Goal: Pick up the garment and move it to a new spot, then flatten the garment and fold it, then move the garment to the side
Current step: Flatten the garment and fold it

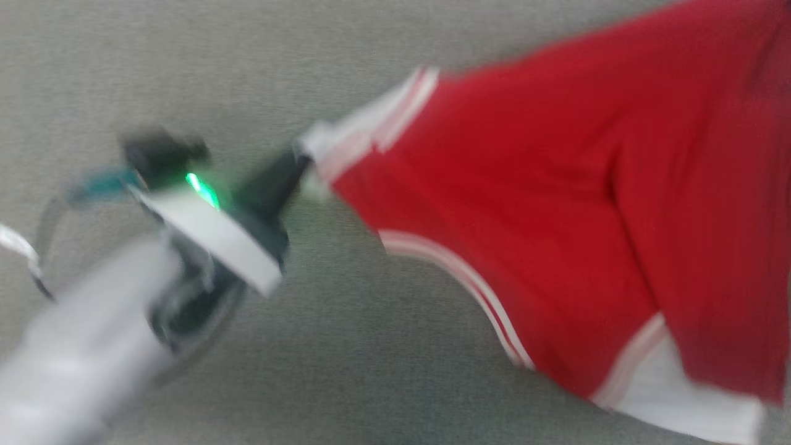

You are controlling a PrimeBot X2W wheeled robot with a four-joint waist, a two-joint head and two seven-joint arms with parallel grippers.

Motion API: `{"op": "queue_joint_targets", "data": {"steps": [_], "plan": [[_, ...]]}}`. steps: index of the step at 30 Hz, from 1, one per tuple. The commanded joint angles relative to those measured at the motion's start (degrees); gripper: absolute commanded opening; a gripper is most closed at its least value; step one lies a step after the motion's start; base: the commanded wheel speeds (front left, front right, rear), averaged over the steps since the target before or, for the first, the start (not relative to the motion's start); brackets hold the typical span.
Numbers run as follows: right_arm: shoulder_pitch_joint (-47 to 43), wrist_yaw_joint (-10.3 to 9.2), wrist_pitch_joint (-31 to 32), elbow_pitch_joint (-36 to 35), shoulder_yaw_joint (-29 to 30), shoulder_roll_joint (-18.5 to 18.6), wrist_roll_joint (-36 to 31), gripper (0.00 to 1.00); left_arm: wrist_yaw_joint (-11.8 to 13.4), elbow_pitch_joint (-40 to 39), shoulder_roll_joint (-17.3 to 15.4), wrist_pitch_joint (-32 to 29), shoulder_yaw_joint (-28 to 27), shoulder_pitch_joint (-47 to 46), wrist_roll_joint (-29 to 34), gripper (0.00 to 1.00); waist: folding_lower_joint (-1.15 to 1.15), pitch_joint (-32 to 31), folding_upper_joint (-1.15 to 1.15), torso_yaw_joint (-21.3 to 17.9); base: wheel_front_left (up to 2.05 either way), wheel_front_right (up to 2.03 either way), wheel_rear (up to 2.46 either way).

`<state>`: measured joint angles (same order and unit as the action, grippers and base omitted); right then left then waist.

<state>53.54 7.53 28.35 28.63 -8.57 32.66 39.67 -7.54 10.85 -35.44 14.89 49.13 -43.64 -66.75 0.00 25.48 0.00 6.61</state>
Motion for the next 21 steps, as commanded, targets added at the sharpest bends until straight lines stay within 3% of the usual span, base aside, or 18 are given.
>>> {"op": "queue_joint_targets", "data": {"steps": [1, 4, 9, 16, 21], "plan": [[1.5, -0.08, -0.95, 0.63, 0.72, -0.85, -0.54, 0.0, 0.16, -0.1, -0.33, -0.19, -0.52, -1.98, -1.36, 0.0, 0.0, 0.82, 0.0, -1.0, 0.0, 0.0, 0.0], [7.78, -0.06, -5.05, 4.22, 4.66, -3.98, -3.21, 0.0, 0.16, 1.42, -1.9, -2.03, -1.9, -10.78, -6.85, 0.0, 0.0, 2.9, 0.0, -2.81, 0.0, 0.0, 0.0], [19.18, -0.07, -11.42, 8.95, 8.33, -6.95, -8.18, 0.0, 0.15, 8.49, -1.33, -5.34, -5.22, -26.71, -12.98, 0.0, 0.0, 6.05, 0.0, -4.92, 0.0, 0.0, 0.0], [32.81, -0.12, -20.3, 15.65, 12.61, -8.75, -14.42, 0.0, 0.19, 20.11, -0.76, -4.22, -8.97, -47.18, -12.66, 0.0, 0.0, 7.63, 0.0, -7.53, 0.0, 0.0, 0.0], [35.98, -0.17, -23.23, 19.85, 13.58, -8.68, -16.28, 0.0, 0.2, 23.15, 0.08, -3.11, -9.11, -53.23, -14.28, 0.0, 0.0, 6.79, 0.0, -7.88, 0.0, 0.0, 0.0]]}}
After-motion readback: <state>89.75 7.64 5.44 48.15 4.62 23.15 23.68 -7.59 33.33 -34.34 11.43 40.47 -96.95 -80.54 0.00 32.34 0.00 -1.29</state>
